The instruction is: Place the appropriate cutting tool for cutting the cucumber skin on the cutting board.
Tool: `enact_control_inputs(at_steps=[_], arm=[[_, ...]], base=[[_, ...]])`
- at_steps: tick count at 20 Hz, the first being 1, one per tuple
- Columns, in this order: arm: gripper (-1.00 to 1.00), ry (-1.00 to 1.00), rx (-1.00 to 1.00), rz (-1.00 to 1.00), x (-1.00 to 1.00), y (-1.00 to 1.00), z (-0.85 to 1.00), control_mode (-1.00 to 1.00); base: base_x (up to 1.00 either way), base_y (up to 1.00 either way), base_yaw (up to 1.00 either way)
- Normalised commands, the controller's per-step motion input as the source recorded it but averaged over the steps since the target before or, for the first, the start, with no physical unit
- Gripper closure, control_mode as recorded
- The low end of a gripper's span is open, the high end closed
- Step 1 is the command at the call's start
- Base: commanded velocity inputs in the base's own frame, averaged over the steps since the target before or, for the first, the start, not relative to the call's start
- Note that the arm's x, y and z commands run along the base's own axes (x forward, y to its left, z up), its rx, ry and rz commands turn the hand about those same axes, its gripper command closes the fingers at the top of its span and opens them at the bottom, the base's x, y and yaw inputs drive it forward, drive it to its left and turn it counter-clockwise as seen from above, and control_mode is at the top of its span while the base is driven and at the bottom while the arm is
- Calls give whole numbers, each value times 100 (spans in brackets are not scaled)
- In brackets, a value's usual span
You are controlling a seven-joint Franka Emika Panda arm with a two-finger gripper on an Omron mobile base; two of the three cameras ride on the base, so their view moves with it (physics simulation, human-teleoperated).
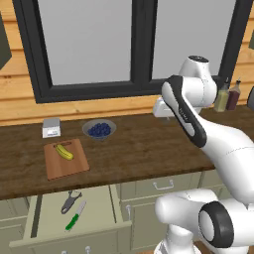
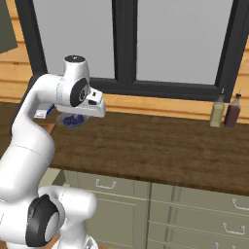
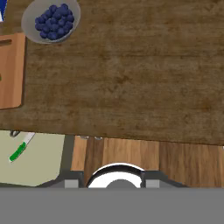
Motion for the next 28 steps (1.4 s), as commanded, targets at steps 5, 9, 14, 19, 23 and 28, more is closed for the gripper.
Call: enact_control_inputs(at_steps=[5, 9, 14, 19, 23, 28], arm=[[-100, 1, -8, 0, -9, 20, -22, -100], [-100, -11, -27, 0, -52, 81, -55, -100], [-100, 0, 2, 0, -78, 85, -57, -100], [-100, 2, 1, 0, -42, 100, -94, -100], [-100, 16, 0, 0, 0, 100, -97, -100], [-100, 16, 0, 1, 8, 81, -48, -100]], base=[[0, 0, 0], [0, 0, 0], [0, 0, 0], [0, 0, 0], [0, 0, 0], [0, 0, 0]])
